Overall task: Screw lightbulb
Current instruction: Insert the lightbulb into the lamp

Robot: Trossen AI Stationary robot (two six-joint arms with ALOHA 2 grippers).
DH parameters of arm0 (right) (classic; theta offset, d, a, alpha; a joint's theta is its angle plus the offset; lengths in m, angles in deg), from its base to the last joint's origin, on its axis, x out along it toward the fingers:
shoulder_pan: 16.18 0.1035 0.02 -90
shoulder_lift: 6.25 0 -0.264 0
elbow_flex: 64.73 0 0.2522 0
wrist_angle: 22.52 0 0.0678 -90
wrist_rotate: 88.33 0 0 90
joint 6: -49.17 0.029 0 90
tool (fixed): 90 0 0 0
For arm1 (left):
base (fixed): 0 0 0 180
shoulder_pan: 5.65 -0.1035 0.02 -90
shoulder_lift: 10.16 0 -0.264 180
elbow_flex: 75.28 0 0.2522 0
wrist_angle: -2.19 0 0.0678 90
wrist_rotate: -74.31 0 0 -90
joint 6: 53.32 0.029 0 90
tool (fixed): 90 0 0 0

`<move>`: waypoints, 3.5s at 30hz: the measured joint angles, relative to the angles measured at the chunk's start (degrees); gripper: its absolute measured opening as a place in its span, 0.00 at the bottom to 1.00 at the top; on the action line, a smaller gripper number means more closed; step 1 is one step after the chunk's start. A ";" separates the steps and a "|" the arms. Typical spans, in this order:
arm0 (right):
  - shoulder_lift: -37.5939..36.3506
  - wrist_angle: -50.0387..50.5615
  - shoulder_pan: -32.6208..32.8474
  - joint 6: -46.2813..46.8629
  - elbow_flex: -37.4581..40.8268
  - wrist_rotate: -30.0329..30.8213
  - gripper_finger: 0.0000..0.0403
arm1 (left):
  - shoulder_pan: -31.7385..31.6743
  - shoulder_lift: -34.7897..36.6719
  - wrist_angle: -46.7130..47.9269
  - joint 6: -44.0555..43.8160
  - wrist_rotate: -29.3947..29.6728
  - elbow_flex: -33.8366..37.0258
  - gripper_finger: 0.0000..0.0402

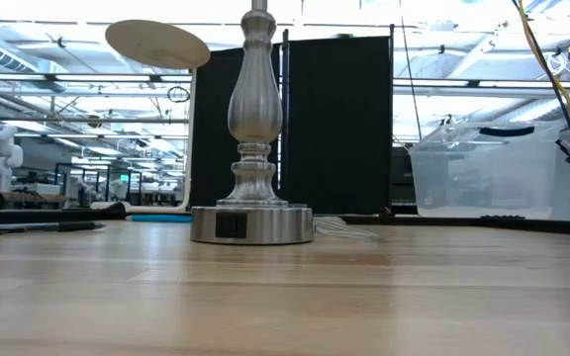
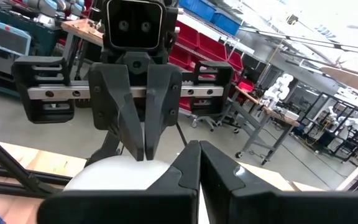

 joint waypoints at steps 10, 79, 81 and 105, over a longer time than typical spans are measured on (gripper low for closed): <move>-0.13 -1.08 0.25 -1.05 0.00 0.02 0.00 | 0.00 0.00 -0.07 -0.97 -0.02 -0.02 0.05; -7.87 -0.67 9.18 -1.72 12.81 27.53 0.00 | 7.15 5.03 2.62 -2.65 10.05 5.66 0.00; -7.87 -0.67 9.20 -1.87 12.81 26.70 0.00 | 7.15 5.03 2.58 -2.63 10.04 5.66 0.00; -18.04 -2.79 5.94 4.75 24.63 28.49 0.00 | 7.75 6.54 2.72 -2.62 10.49 5.66 0.00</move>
